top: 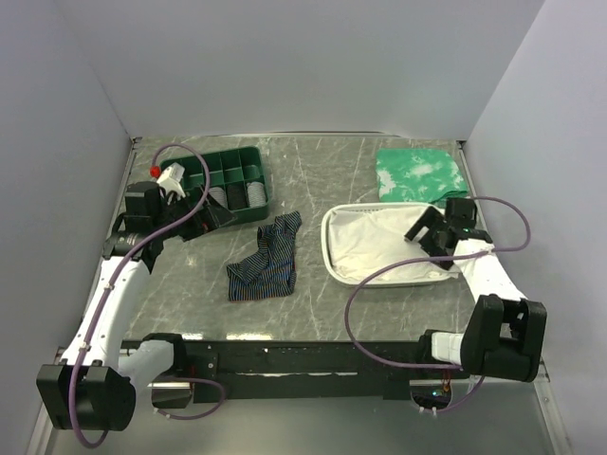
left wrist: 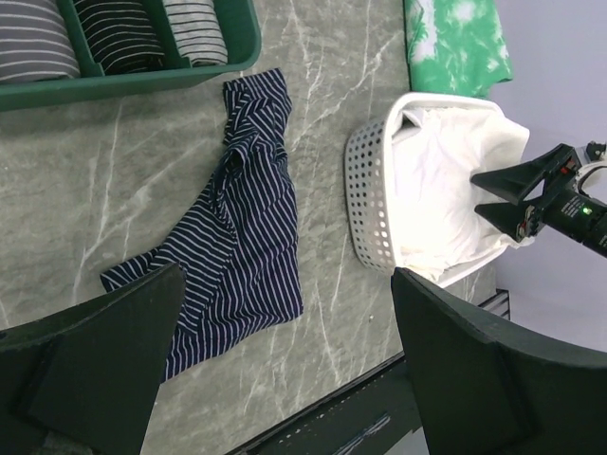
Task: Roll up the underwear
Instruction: Move the bin to the corner of the board.
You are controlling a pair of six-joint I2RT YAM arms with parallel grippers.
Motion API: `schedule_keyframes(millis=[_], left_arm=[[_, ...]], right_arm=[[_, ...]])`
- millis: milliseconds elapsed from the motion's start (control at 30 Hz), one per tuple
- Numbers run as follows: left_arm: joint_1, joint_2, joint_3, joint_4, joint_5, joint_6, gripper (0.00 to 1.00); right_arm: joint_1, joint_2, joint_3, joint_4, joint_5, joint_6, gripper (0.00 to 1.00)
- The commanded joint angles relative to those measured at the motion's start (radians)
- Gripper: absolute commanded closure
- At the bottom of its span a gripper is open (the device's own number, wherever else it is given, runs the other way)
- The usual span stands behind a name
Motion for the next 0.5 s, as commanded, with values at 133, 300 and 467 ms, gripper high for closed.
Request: schedule_keyframes(millis=[133, 300, 467], left_arm=[[0.002, -0.002, -0.022, 0.074, 0.057, 0.016, 0.04], [0.002, -0.002, -0.022, 0.082, 0.052, 0.015, 0.04], [0.002, -0.027, -0.010, 0.053, 0.014, 0.018, 0.04]], right_arm=[[-0.112, -0.091, 0.049, -0.074, 0.070, -0.068, 0.00], [0.050, -0.261, 0.057, -0.002, -0.076, -0.059, 0.00], [0.311, -0.340, 0.065, 0.071, -0.131, 0.048, 0.00]])
